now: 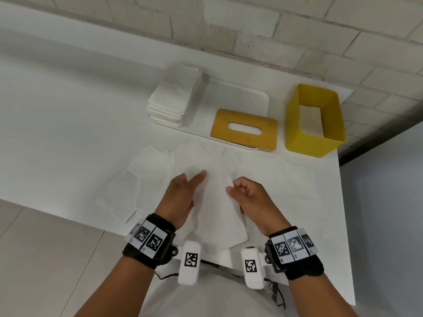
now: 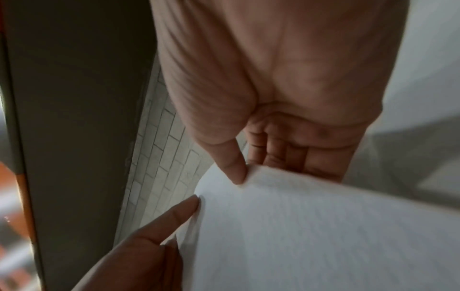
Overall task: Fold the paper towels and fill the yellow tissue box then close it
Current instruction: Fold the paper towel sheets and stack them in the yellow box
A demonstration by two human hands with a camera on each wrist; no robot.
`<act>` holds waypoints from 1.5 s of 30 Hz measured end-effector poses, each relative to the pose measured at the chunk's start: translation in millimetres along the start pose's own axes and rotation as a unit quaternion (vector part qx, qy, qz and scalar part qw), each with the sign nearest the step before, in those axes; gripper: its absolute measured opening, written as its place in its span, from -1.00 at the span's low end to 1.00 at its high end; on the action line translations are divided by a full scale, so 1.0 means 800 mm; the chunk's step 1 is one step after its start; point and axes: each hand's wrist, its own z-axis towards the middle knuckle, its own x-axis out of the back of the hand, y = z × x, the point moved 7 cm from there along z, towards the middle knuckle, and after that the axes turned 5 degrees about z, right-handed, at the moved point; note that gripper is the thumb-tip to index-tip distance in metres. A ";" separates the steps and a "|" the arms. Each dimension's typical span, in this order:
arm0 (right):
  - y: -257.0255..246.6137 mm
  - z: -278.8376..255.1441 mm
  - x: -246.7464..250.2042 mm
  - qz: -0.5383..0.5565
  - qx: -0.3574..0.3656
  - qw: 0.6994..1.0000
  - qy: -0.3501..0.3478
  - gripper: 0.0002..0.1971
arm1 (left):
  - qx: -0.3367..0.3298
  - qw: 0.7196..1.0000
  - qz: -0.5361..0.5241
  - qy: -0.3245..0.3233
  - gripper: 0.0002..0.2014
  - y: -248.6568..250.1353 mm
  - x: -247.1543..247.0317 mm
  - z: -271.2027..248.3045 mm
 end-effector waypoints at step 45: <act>-0.037 0.109 -0.018 -0.008 -0.004 0.990 0.141 -0.73 | -0.006 0.995 0.079 0.053 -0.76 0.017 0.109 0.020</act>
